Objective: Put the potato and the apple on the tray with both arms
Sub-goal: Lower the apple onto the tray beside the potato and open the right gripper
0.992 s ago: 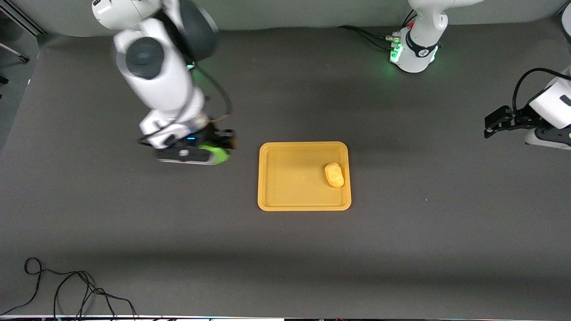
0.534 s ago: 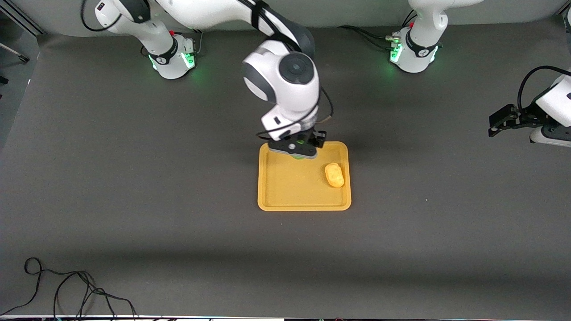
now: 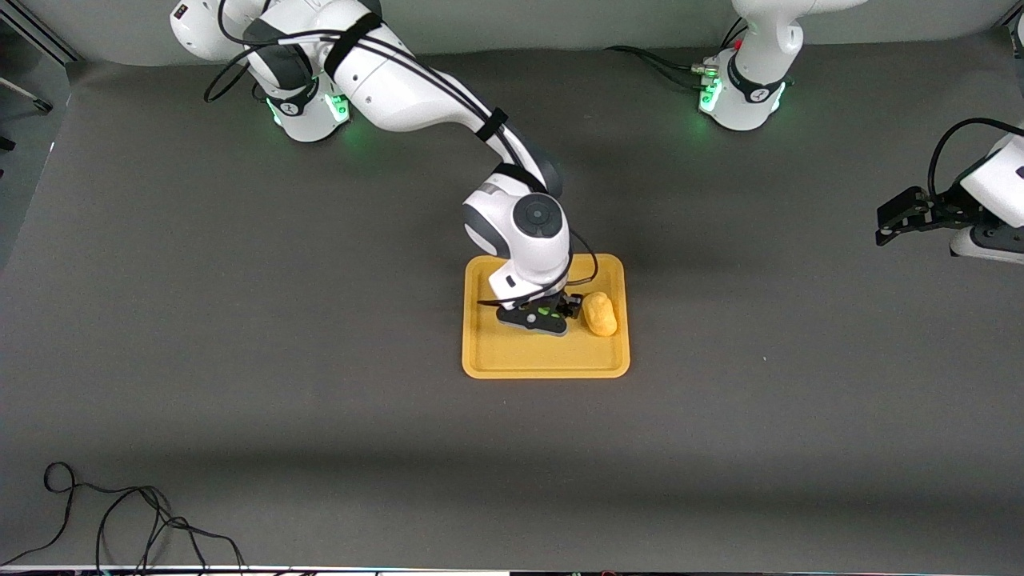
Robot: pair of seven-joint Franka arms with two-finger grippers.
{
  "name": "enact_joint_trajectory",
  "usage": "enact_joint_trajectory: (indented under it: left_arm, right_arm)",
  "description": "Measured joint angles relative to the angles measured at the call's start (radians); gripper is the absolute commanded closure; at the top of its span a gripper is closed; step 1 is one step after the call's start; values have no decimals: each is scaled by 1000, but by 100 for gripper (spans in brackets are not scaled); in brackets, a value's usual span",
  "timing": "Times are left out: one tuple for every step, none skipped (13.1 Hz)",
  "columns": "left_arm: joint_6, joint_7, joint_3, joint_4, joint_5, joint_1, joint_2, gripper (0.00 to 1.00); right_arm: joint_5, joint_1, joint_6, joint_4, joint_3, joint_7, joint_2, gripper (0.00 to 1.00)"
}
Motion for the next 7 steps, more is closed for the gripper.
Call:
enact_joint_trajectory:
  left_arm:
    - [0, 0, 0, 0, 0, 0, 0, 0]
    - [0, 0, 0, 0, 0, 0, 0, 0]
    - [0, 0, 0, 0, 0, 0, 0, 0]
    - [-1, 0, 0, 0, 0, 0, 0, 0]
    - [-1, 0, 0, 0, 0, 0, 0, 0]
    - [-1, 1, 0, 0, 0, 0, 0, 0]
    - [-1, 1, 0, 0, 0, 0, 0, 0]
  right_arm:
    - [-5, 0, 13, -7, 0, 0, 9, 52]
    - [-7, -1, 21, -11, -1, 0, 18, 48]
    - [-7, -2, 29, -12, -2, 0, 25, 6]
    - [-7, -2, 30, -10, -2, 0, 24, 0]
    - [-7, -4, 30, -10, -4, 0, 25, 0]
    - [-7, -10, 30, -8, -7, 0, 24, 0]
    - [-7, -21, 20, -3, -9, 0, 16, 0]
